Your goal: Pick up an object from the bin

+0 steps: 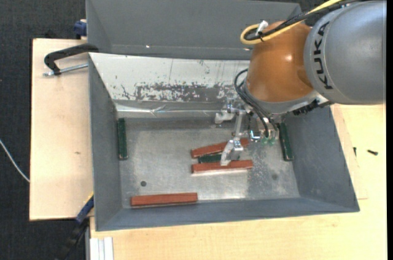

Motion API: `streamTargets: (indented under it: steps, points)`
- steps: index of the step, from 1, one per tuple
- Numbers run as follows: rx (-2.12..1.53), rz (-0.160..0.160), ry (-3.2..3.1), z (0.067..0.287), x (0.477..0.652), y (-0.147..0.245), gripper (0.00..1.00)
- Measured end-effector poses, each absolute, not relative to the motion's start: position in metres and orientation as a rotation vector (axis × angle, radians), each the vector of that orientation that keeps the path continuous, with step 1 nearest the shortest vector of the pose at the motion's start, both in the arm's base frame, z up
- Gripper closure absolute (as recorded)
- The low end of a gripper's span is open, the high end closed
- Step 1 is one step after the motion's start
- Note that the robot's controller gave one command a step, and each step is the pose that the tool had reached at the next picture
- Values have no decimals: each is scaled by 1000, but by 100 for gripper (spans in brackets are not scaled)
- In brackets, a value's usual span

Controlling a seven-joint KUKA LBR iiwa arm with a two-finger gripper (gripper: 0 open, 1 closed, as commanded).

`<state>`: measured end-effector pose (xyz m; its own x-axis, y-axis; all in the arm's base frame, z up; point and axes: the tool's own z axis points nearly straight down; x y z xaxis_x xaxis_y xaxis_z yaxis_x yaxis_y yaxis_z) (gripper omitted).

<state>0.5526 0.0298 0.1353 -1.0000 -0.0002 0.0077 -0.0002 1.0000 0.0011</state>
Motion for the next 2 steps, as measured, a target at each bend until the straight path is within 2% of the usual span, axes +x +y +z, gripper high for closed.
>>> streamTargets:
  steps: [1,2]
  points:
    - [-1,-2,-3141,140,554,30,0]
    - [176,-2,-3142,76,525,24,100]
